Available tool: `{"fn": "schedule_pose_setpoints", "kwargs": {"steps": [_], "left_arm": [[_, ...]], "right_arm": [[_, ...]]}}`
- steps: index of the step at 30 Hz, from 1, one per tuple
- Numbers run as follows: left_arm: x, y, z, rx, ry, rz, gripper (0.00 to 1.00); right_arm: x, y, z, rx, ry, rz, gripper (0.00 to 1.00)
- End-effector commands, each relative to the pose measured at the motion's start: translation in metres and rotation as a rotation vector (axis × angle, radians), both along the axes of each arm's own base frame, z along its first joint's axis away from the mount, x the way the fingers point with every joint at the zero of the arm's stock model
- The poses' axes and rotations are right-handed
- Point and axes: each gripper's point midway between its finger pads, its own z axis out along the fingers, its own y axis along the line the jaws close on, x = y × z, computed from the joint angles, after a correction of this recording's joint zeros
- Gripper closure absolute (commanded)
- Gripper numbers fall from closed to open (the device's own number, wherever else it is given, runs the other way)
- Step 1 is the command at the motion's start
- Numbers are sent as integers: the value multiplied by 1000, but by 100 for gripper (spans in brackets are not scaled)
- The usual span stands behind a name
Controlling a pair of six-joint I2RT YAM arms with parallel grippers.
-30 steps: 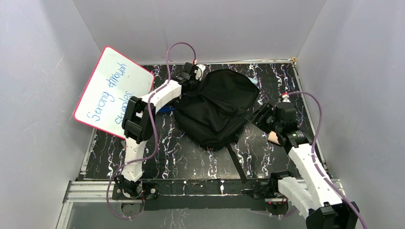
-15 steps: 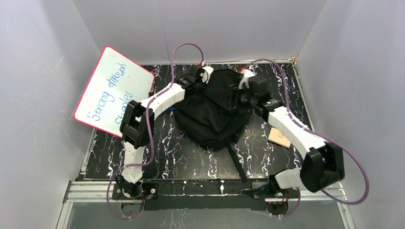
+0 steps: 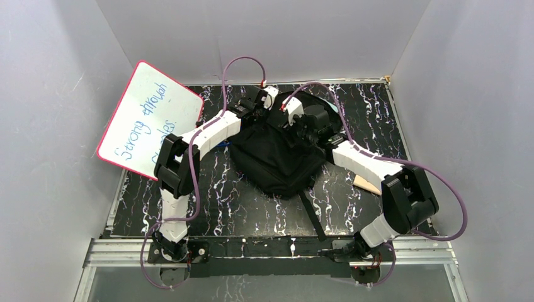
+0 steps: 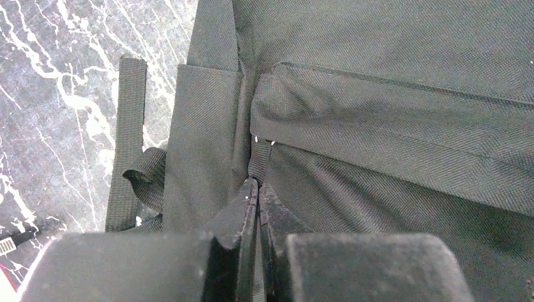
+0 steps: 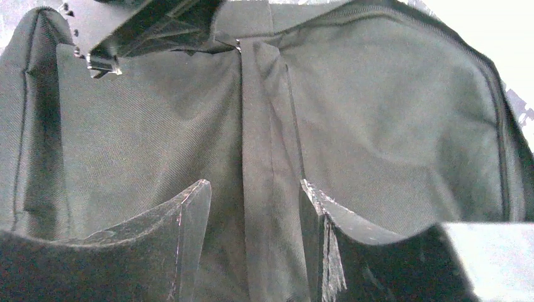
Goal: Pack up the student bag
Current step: Zip the student bag at the center of the board.
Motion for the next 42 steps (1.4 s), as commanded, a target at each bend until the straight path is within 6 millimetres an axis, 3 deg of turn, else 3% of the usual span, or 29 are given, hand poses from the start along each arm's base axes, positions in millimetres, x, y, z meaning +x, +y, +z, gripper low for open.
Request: {"fn": "schedule_pose_setpoints", "kwargs": {"steps": [1, 5, 13, 19, 23, 27, 31, 40, 42], "left_arm": [[-2, 7, 34, -9, -65, 11, 100], [-2, 8, 30, 0, -60, 14, 100], [-1, 11, 25, 19, -59, 21, 100], [0, 12, 24, 26, -60, 24, 100], [0, 14, 22, 35, -59, 25, 100], [1, 17, 16, 59, -59, 32, 100], [3, 24, 9, 102, -55, 53, 100], [5, 31, 10, 129, -64, 80, 100], [6, 28, 14, 112, -68, 80, 97]], "right_arm": [[16, 16, 21, -50, -216, 122, 39], [11, 22, 4, -85, -209, 188, 38], [30, 7, -16, -196, -261, 115, 42], [33, -1, -29, -239, -258, 88, 48], [39, -12, -21, -236, -302, 9, 69], [39, -17, 1, -184, -343, -46, 100], [35, -22, 16, -132, -373, -84, 100], [25, -27, 24, -59, -344, -117, 100], [21, -25, 26, -42, -321, -117, 89]]}}
